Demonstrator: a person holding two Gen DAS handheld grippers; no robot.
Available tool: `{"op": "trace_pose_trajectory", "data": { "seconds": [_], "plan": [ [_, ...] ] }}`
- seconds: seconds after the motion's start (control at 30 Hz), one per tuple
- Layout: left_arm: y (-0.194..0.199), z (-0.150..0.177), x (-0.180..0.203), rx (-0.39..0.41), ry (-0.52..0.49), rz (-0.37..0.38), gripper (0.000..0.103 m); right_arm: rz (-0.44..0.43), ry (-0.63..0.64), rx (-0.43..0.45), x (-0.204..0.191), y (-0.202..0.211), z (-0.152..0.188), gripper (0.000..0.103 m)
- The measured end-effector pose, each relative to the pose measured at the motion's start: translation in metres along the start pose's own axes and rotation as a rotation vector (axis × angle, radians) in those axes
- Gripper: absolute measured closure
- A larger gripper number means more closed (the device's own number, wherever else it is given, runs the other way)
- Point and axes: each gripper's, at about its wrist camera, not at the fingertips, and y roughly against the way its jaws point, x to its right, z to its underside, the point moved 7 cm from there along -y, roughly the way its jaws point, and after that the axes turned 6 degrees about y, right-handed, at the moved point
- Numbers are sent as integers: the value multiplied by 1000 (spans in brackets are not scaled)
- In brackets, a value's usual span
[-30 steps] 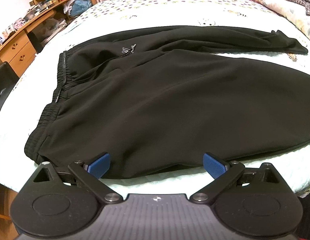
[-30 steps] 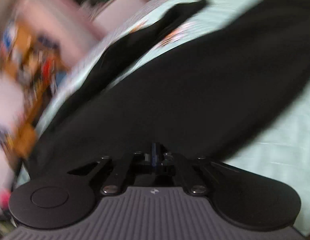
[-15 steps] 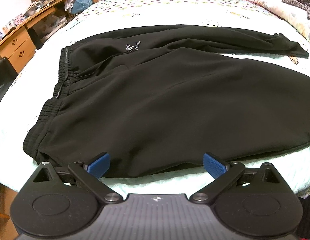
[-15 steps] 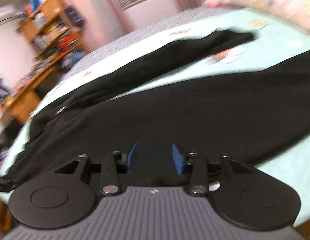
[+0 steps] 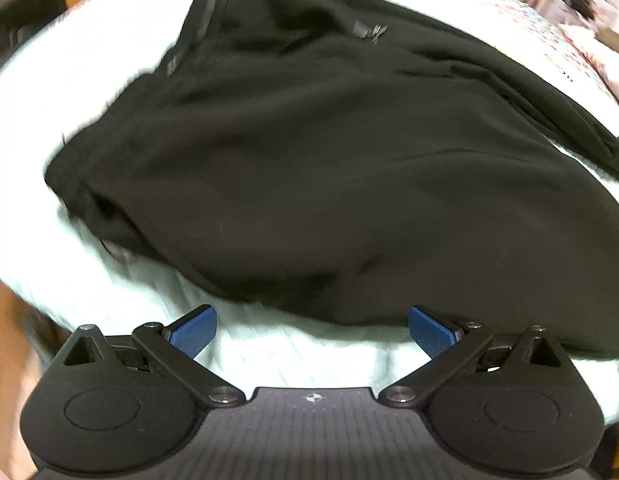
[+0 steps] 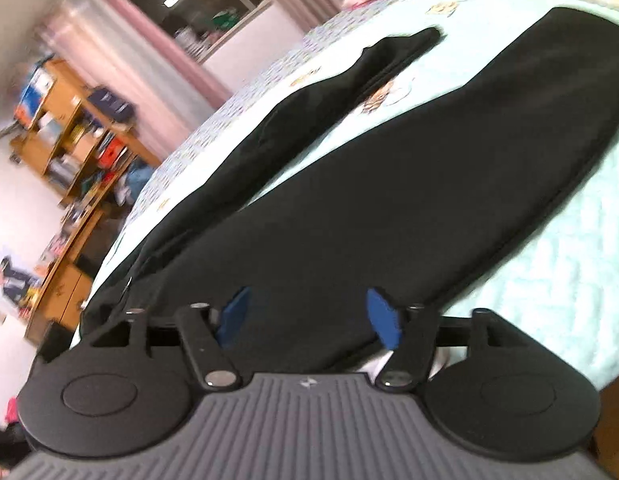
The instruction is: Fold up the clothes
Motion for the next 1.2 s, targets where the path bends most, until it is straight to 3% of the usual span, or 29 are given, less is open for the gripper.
{"op": "trace_pose_trajectory", "data": {
  "seconds": [0.03, 0.13, 0.27, 0.47, 0.6, 0.67, 0.77, 0.87, 0.93, 1.0, 1.2],
  "plan": [
    [-2, 0, -3, -11, 19, 17, 1, 7, -9, -46, 4, -8, 10, 33],
    [0, 1, -13, 5, 64, 44, 1, 19, 8, -29, 10, -6, 18, 37],
    [3, -2, -31, 25, 160, 109, 1, 79, 130, -69, -7, 2, 21, 36],
    [-3, -1, -35, -7, 241, 223, 1, -137, 113, 7, -52, 10, 15, 35],
    [-6, 3, -23, -40, 245, 308, 1, -149, 135, -76, -69, -47, 11, 29],
    [-4, 1, -23, -38, 257, 331, 1, -119, 82, -146, -56, -65, 25, 29],
    [-3, 1, -27, -58, 322, 394, 1, -155, 81, -147, -61, -53, 26, 29],
    [-9, 7, -21, -119, 384, 473, 1, -241, -37, -150, -58, -40, 28, 29],
    [-15, 12, -11, -143, 398, 494, 1, -290, -123, -175, -57, -34, 31, 29],
    [-21, 16, -1, -159, 410, 506, 1, -317, -116, -185, -63, -32, 36, 29],
    [-33, 11, 13, -89, 488, 533, 1, -350, -90, -233, -80, -40, 53, 29]
  ]
}}
